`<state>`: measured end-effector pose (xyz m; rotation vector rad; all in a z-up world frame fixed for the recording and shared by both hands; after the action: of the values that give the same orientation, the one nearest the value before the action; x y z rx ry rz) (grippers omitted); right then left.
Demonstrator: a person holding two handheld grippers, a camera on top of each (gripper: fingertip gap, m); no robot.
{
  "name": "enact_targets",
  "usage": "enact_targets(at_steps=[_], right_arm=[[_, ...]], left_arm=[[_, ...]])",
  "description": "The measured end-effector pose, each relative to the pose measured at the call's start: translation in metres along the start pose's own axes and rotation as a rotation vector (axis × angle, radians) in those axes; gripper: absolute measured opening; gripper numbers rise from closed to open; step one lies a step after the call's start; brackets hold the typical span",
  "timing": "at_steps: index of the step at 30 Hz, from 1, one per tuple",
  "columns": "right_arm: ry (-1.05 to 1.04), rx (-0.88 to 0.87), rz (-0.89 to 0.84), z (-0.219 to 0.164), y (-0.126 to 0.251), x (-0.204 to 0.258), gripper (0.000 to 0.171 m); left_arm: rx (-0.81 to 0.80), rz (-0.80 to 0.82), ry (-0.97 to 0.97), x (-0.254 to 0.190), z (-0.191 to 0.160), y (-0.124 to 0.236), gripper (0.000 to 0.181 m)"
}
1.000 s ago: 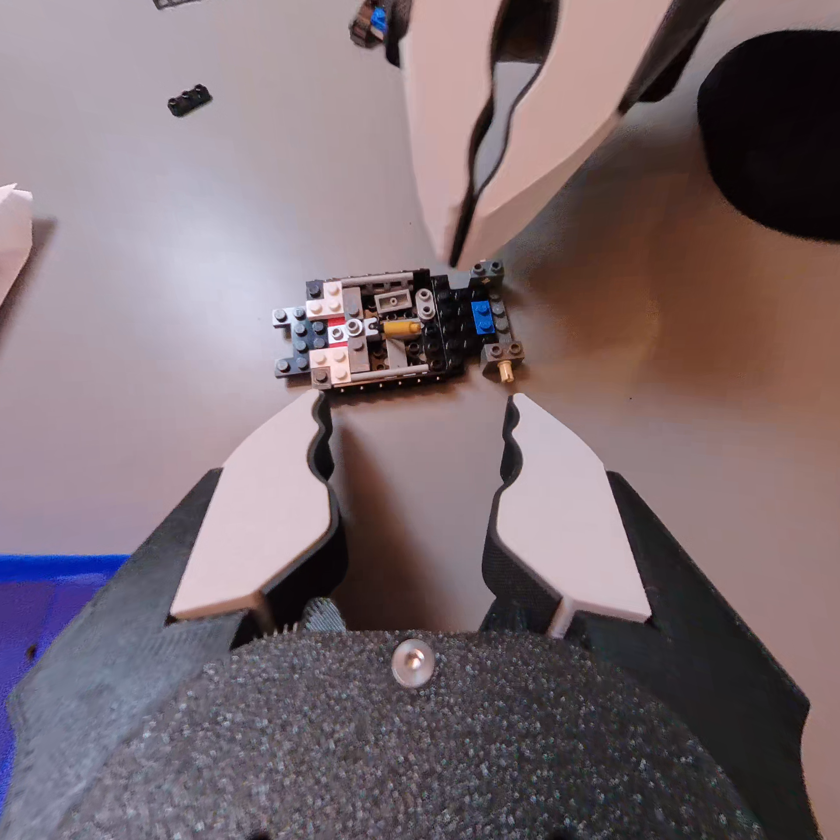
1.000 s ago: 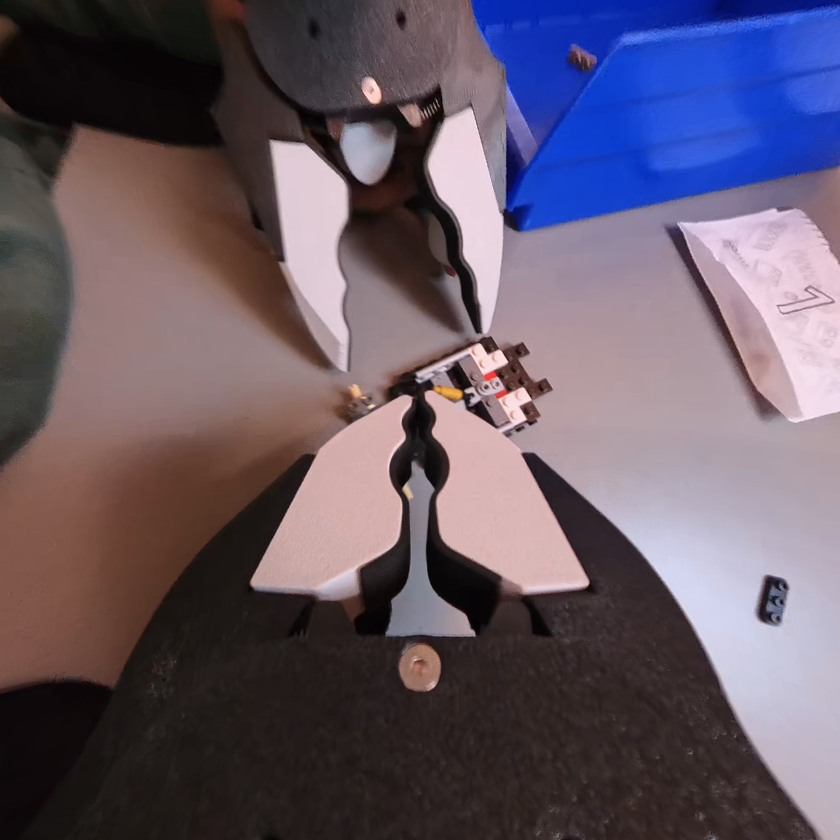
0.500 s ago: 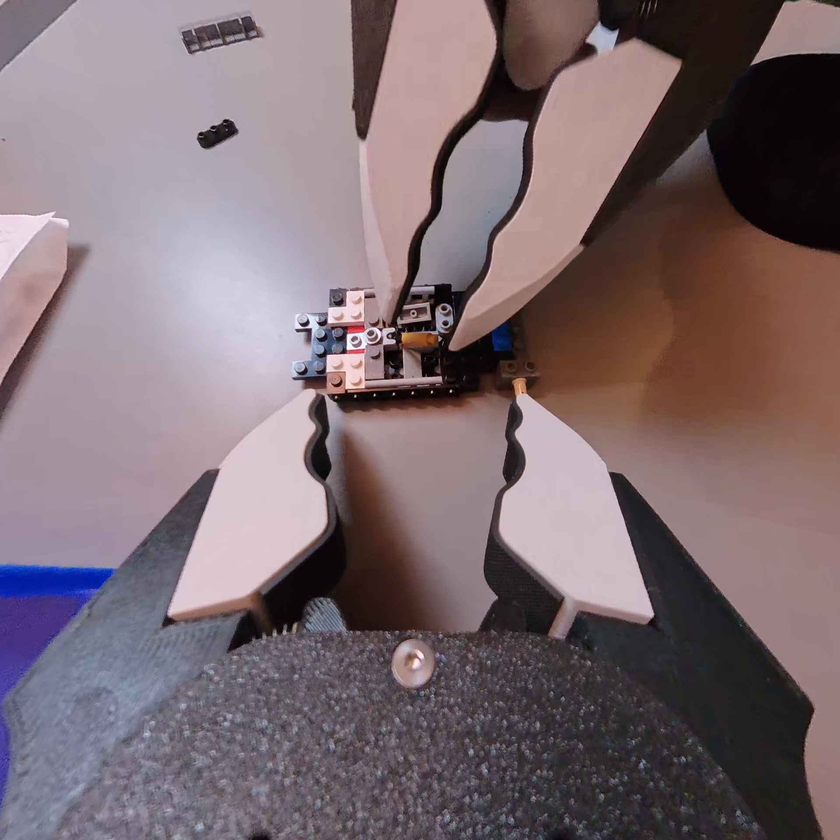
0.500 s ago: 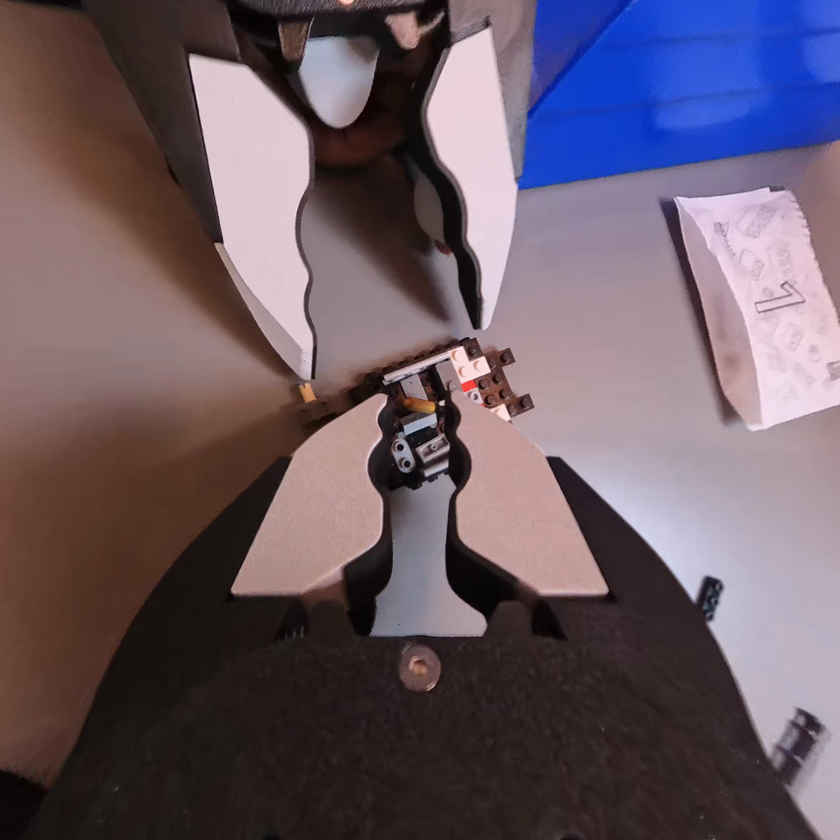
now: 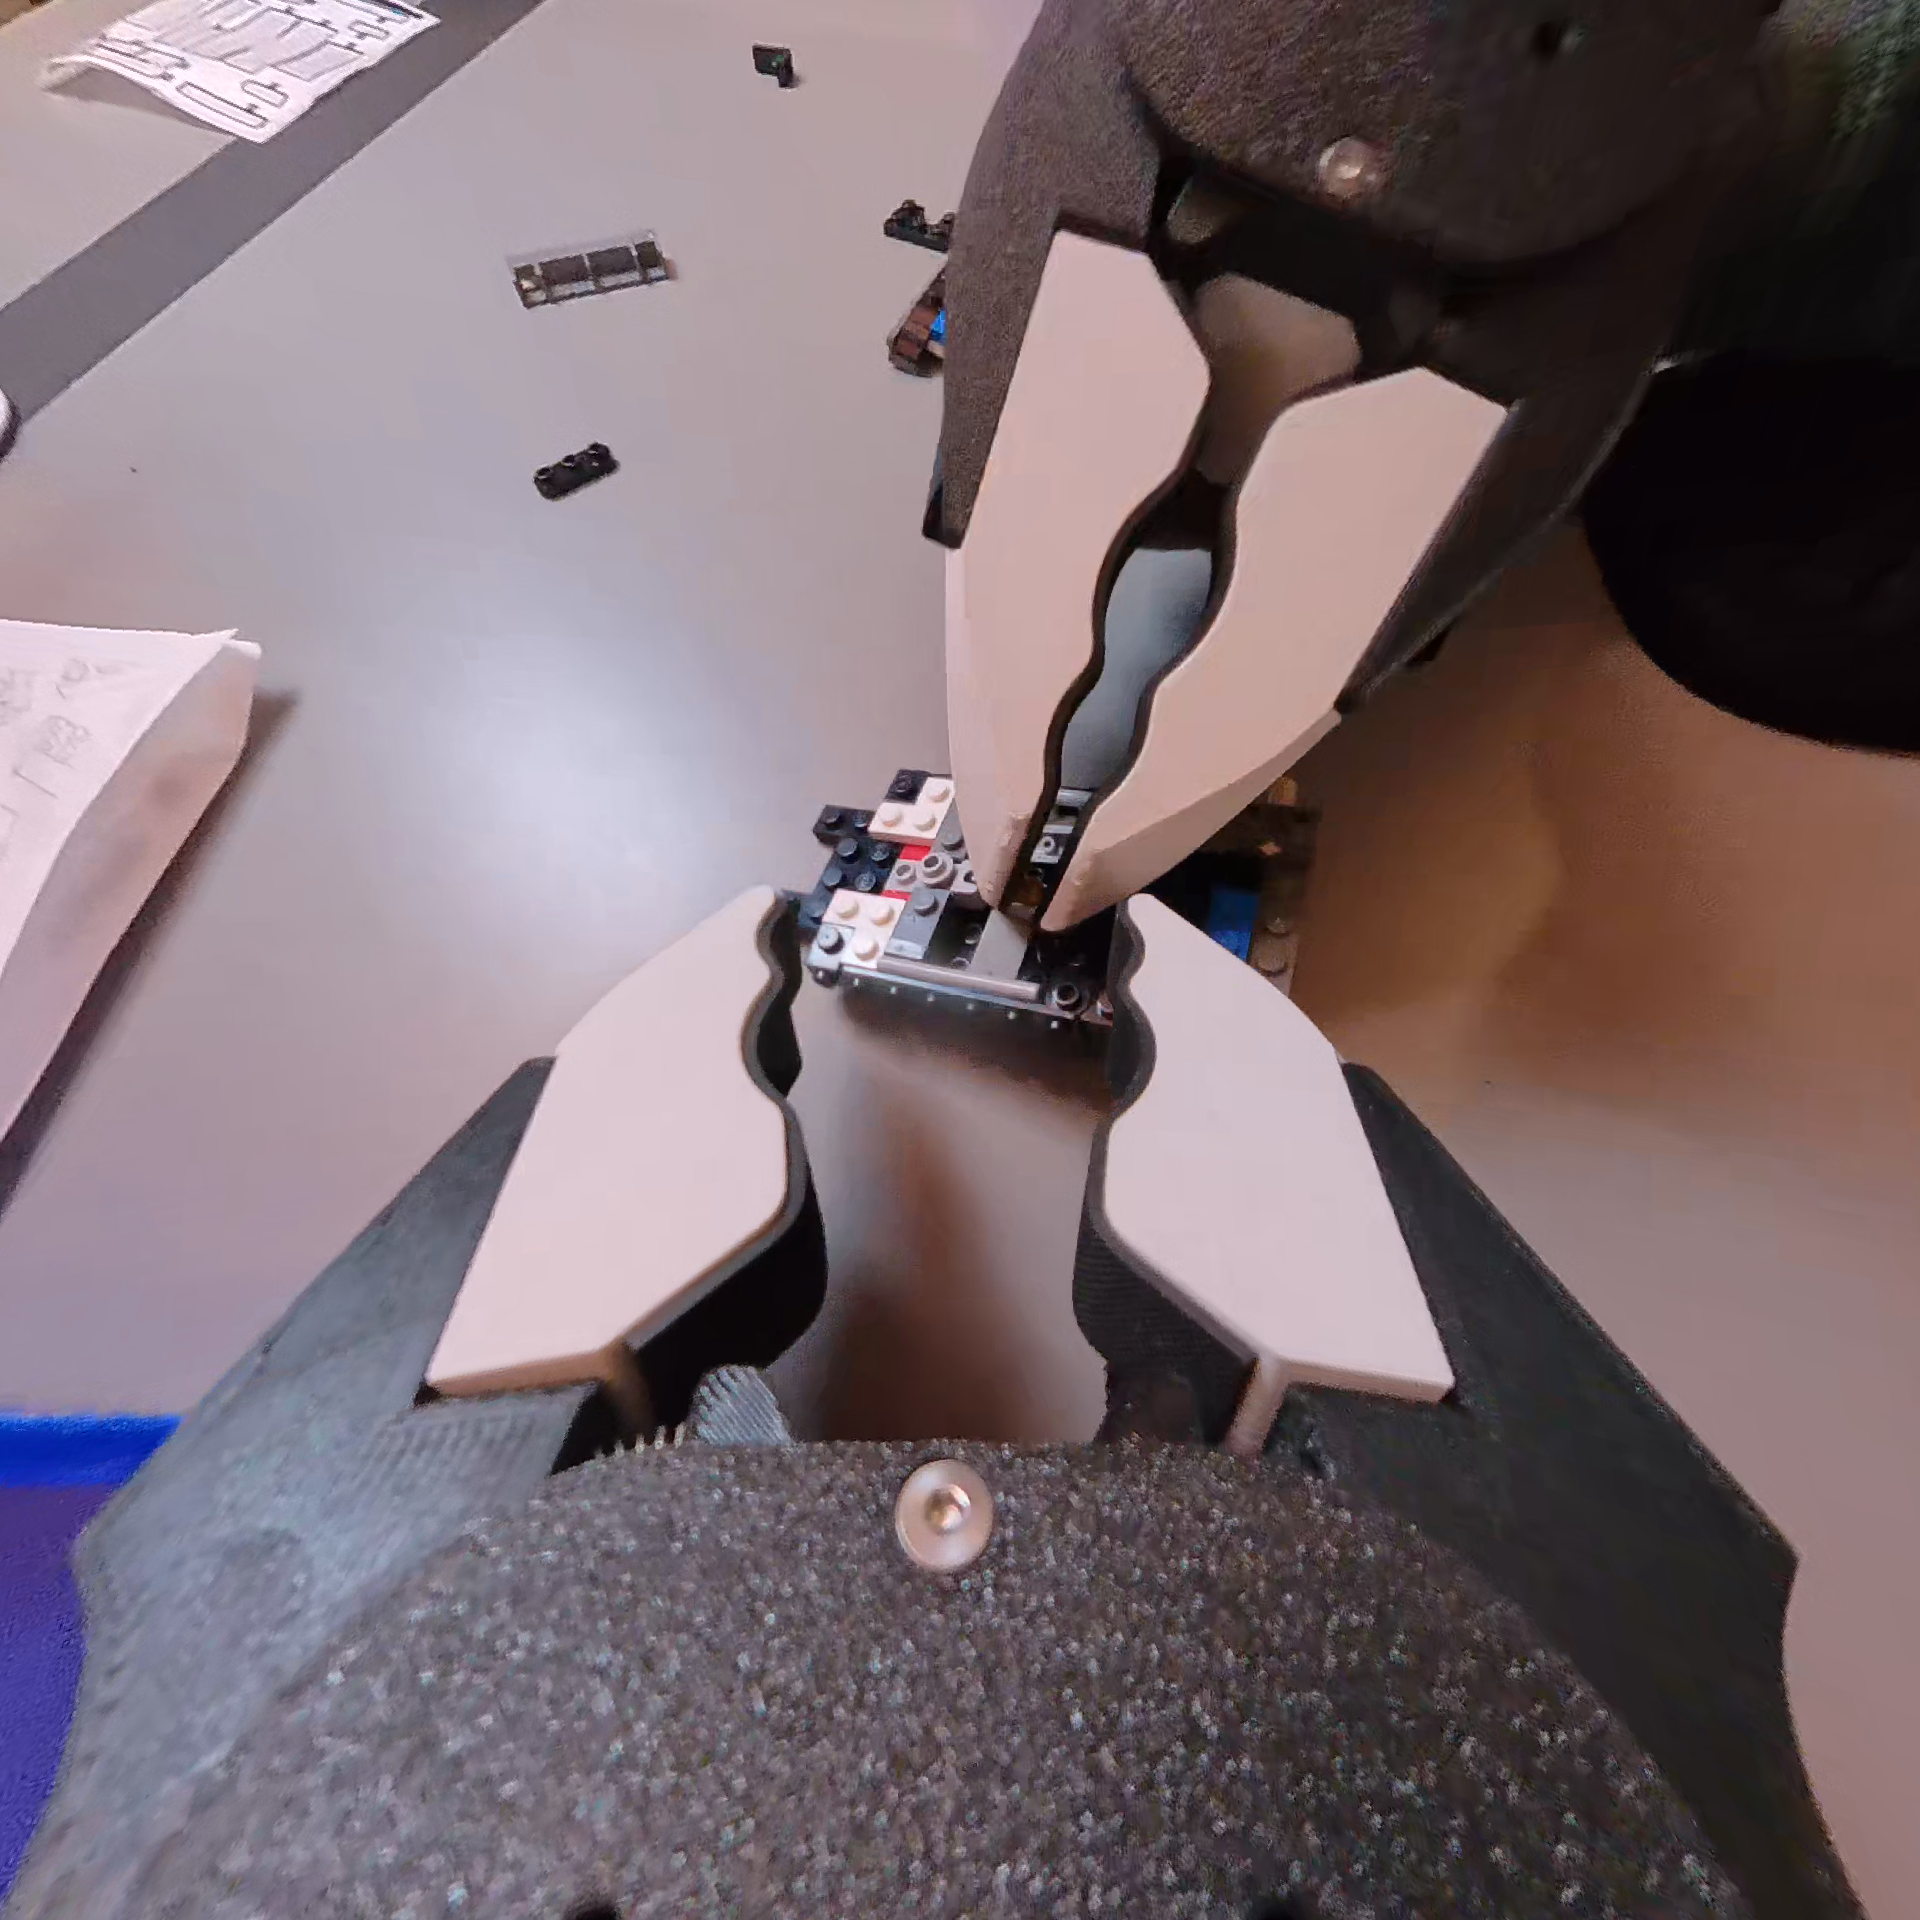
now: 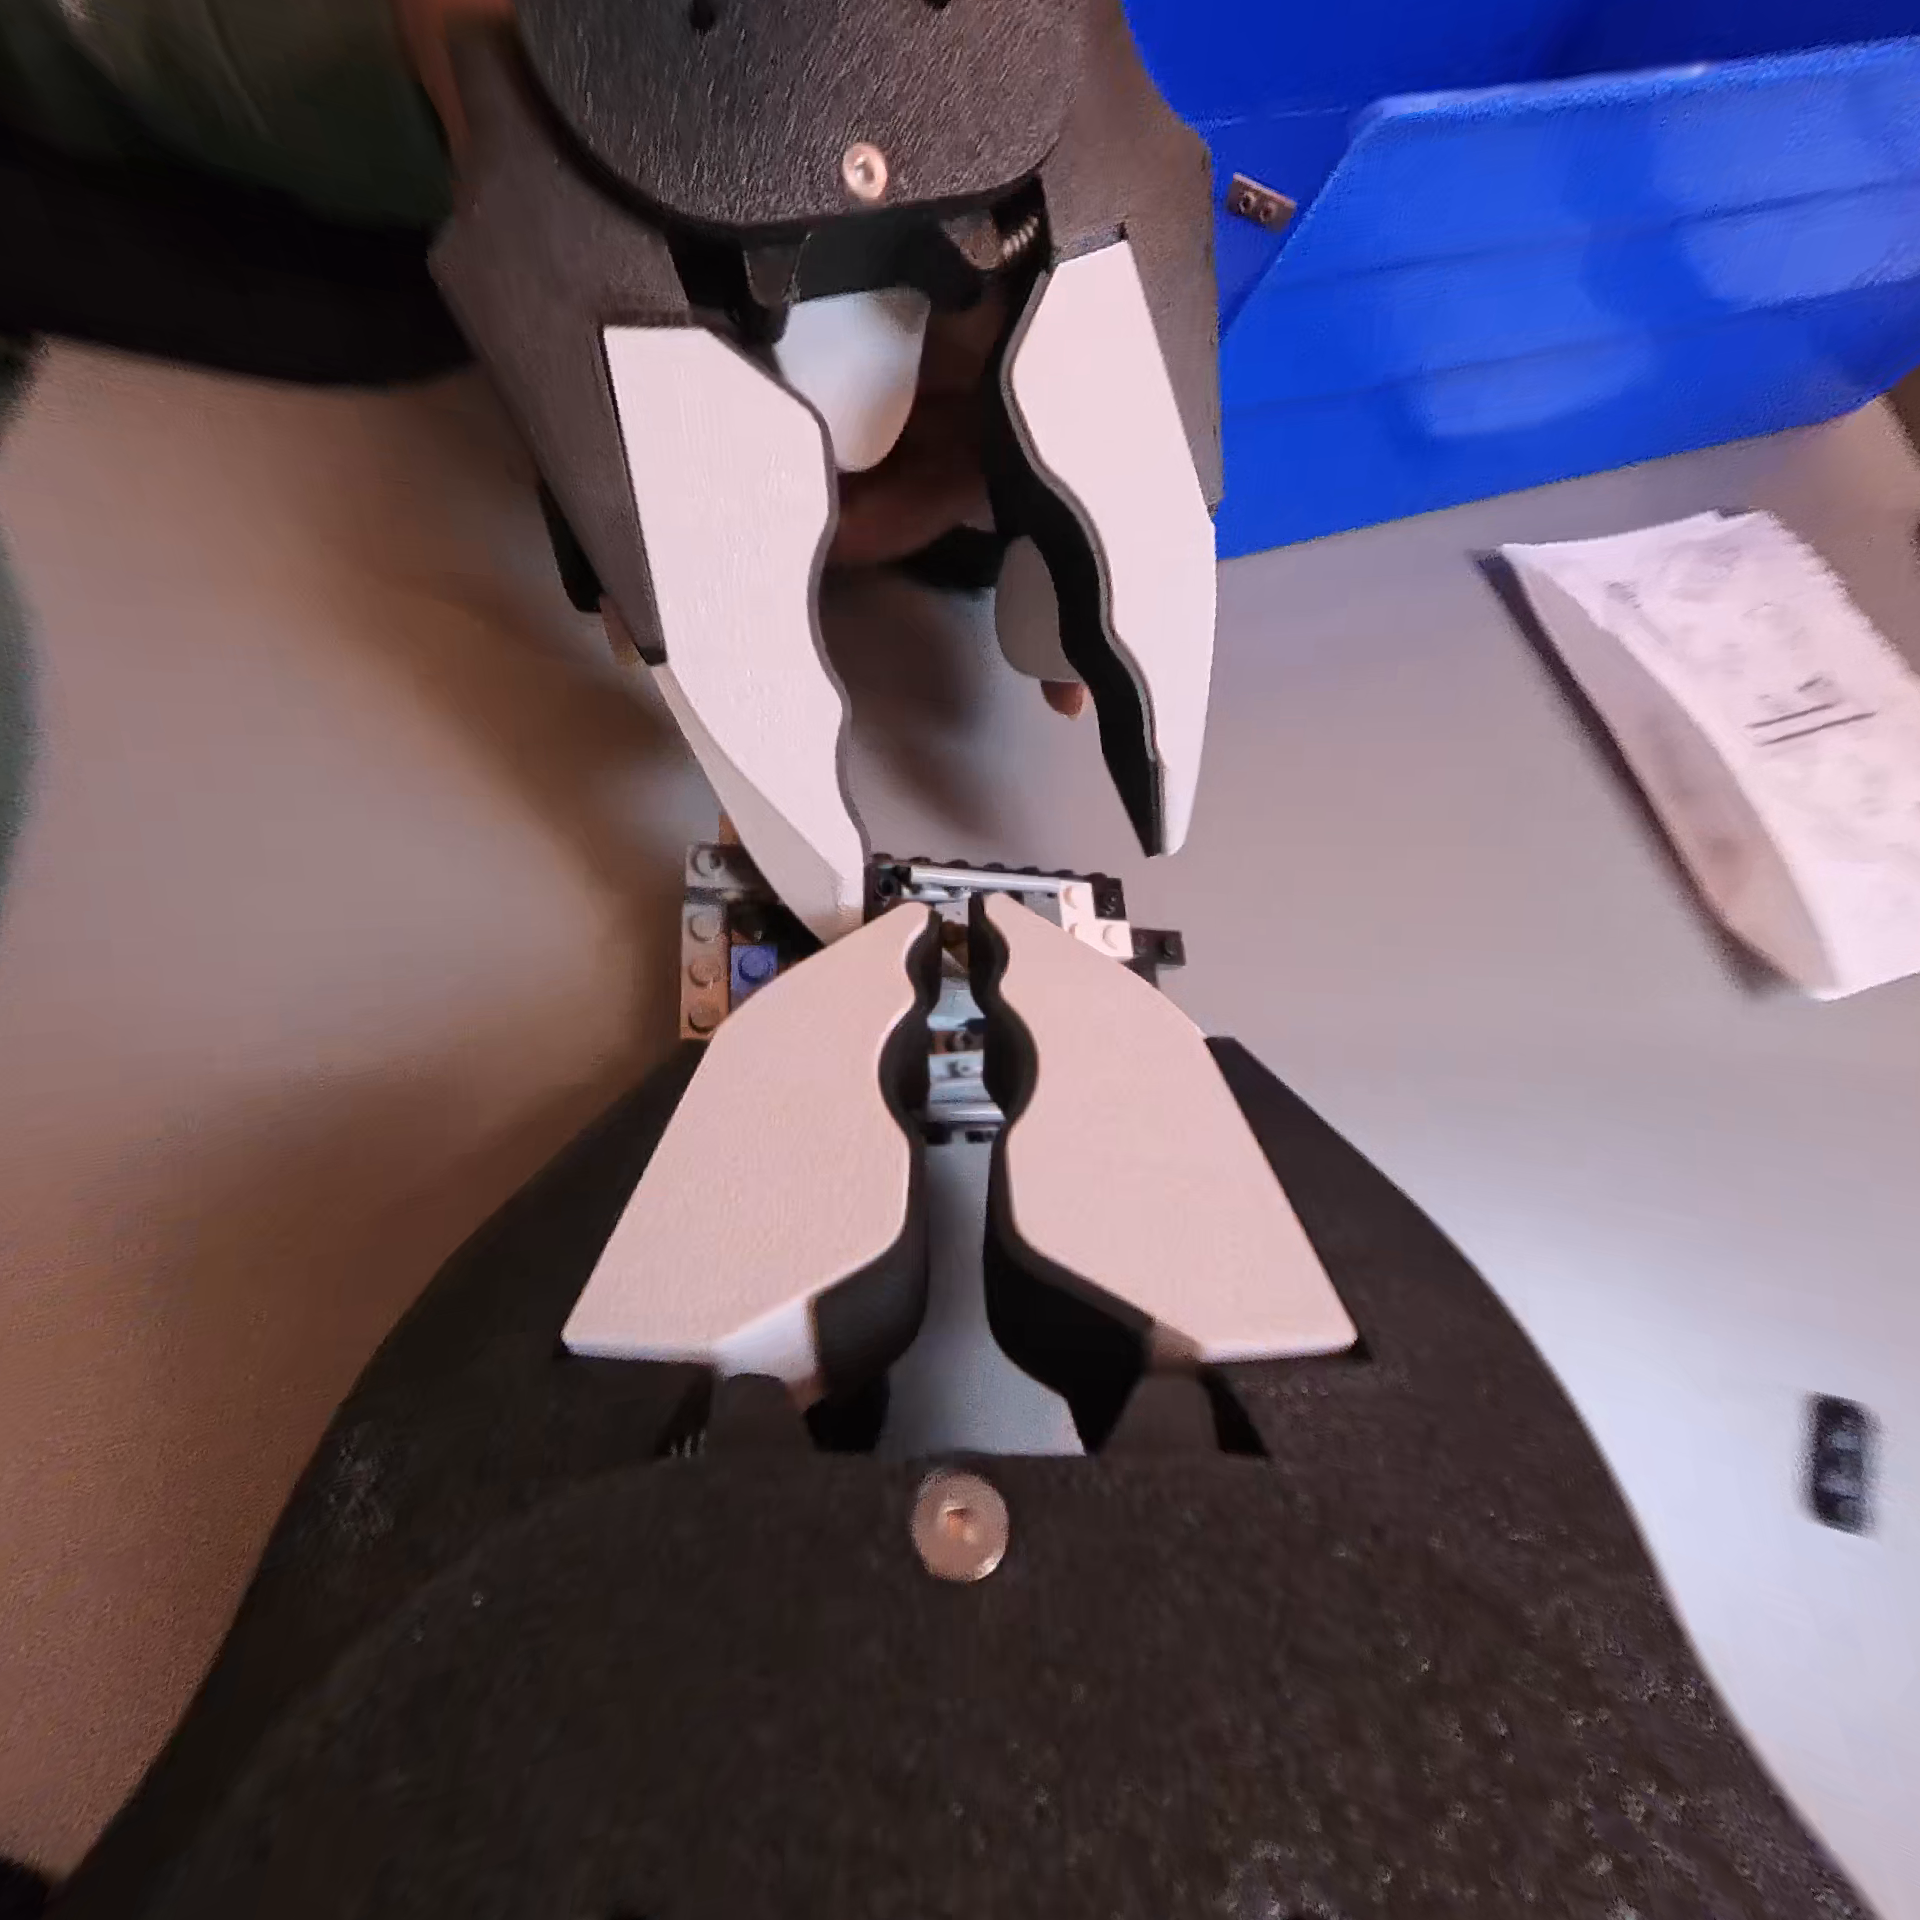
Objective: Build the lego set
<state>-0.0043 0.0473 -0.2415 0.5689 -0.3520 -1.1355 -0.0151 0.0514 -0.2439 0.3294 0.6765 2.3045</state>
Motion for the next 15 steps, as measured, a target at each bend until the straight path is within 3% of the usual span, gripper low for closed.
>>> enact_targets(at_steps=[5, 15], right_arm=[[-0.152, -0.077, 0.097, -0.006, 0.001, 0.005, 0.004], [-0.337, -0.094, 0.095, -0.008, 0.005, -0.007, 0.004]], left_arm=[[0.082, -0.075, 0.002, -0.011, -0.015, -0.006, 0.044], [0.109, -0.03, -0.048, -0.011, -0.018, -0.008, 0.034]])
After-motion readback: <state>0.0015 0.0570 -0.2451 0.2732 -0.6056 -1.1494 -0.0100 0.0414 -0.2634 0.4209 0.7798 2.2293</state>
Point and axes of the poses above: each gripper's, where its closed fingertips meet, y back along the fingers, z out of its top, x = y × z across the jaws, the point moved 1 cm from there along y, back along the fingers, and after that the axes turned 4 degrees about -y, right-handed, at the moved point
